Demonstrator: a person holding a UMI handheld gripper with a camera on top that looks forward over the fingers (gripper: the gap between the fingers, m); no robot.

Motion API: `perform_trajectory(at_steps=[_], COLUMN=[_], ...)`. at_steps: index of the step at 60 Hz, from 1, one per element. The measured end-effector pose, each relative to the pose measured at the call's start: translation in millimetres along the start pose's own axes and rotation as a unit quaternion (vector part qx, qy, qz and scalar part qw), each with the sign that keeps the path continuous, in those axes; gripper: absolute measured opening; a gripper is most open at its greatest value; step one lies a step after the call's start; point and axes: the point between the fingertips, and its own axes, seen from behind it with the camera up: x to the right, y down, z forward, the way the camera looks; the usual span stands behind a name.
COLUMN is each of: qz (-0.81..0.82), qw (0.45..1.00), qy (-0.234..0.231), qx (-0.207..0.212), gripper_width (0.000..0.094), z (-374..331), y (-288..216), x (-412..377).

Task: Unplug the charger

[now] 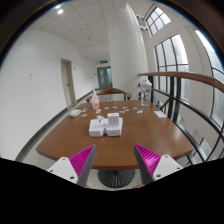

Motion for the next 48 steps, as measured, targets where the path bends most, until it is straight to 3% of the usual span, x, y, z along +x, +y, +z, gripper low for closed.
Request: perform_trajectory(at_steps=[15,36,39,44,48], qz=[-0.017,-0.037,-0.04,-0.04,-0.052], qw=[1.0,0.999,0.999,0.999,0.999], qy=[0.01,0.007,0.016,0.0,0.007], qx=[-0.001,-0.006,-0.006,-0.017,-0.003], gripper_width=[0.0795,0.076,0.0705,0.0368,0.0339], z=[54,182,194,207,208], y=[-20,-51,-54,-50,-54], x=[18,9,13,3,4])
